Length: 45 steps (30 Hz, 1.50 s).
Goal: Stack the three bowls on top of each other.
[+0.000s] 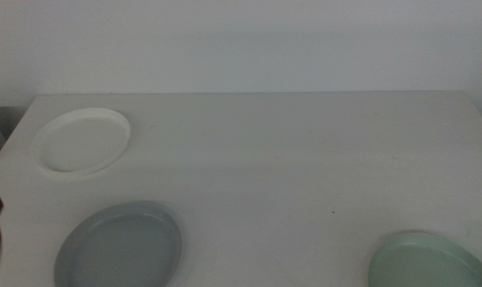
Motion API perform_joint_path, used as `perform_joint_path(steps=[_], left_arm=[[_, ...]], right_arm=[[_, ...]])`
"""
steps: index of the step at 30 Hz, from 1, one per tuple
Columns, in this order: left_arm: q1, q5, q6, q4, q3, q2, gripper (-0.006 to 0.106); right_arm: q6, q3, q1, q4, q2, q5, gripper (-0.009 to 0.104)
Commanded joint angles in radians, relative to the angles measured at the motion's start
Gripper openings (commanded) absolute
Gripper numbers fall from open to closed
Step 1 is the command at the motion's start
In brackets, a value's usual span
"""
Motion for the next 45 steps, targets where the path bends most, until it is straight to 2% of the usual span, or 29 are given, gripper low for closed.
perform_joint_path(steps=[1, 10, 16, 33, 39, 45], left_arm=[[0.001, 0.040, -0.013, -0.012, -0.145, 0.097, 0.105], [0.001, 0.472, -0.013, -0.016, -0.514, 0.365, 0.105], [0.001, 0.679, -0.016, -0.021, -0.600, 0.481, 0.105], [0.001, 0.653, -0.011, -0.022, -0.559, 0.706, 0.105], [0.001, 0.578, 0.118, -0.102, -0.551, 0.845, 0.105], [0.002, 0.523, 0.145, -0.104, -0.551, 0.998, 0.105]], right_arm=[[-0.010, -0.005, -0.007, -0.003, 0.012, -0.077, 0.052], [-0.010, -0.005, -0.007, -0.003, 0.012, -0.077, 0.052], [-0.010, -0.005, -0.007, -0.003, 0.012, -0.077, 0.052], [-0.010, -0.005, -0.007, -0.003, 0.012, -0.077, 0.052], [-0.010, -0.005, -0.007, -0.003, 0.012, -0.077, 0.052], [-0.010, -0.005, -0.007, -0.003, 0.012, -0.077, 0.052]])
